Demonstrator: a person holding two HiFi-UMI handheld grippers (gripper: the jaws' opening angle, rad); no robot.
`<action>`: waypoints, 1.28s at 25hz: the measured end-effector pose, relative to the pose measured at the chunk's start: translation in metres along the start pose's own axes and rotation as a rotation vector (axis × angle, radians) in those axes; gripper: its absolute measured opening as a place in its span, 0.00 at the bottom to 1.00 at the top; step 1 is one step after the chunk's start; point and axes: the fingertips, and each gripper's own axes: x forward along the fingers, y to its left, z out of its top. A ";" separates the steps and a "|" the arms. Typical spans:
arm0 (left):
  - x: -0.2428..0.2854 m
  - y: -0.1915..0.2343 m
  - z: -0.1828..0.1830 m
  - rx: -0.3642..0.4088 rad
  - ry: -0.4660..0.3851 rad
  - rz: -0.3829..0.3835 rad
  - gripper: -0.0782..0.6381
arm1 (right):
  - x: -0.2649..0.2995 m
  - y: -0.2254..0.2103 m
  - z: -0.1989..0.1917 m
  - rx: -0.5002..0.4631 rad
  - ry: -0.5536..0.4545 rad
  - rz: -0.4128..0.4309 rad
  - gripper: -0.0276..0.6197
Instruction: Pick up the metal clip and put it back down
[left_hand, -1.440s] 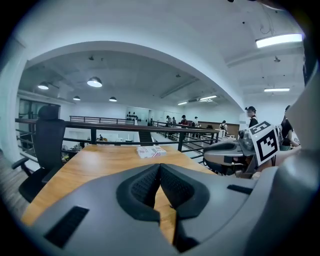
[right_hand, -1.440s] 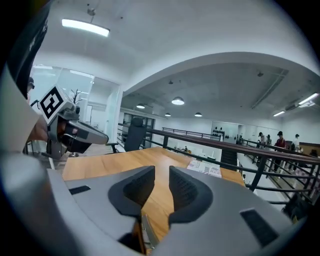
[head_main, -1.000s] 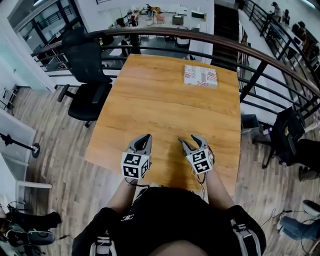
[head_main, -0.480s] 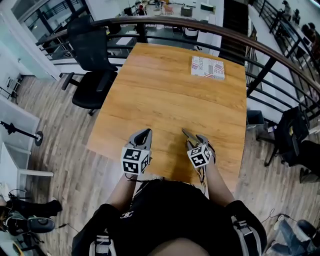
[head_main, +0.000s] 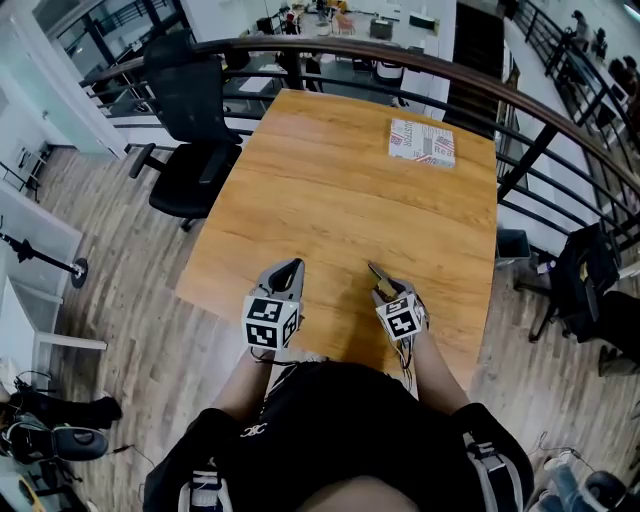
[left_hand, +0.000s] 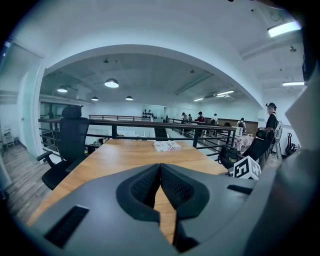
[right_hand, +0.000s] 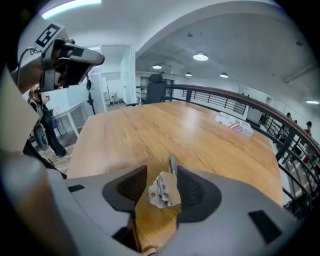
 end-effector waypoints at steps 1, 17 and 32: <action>0.001 0.000 0.000 0.000 0.000 0.000 0.13 | 0.002 0.003 -0.004 -0.016 0.019 0.004 0.36; 0.003 0.002 0.002 0.005 -0.002 -0.003 0.13 | 0.001 -0.039 -0.018 -0.049 0.080 -0.206 0.08; 0.022 -0.015 0.012 0.031 -0.014 -0.076 0.13 | -0.091 -0.072 0.091 0.092 -0.329 -0.294 0.08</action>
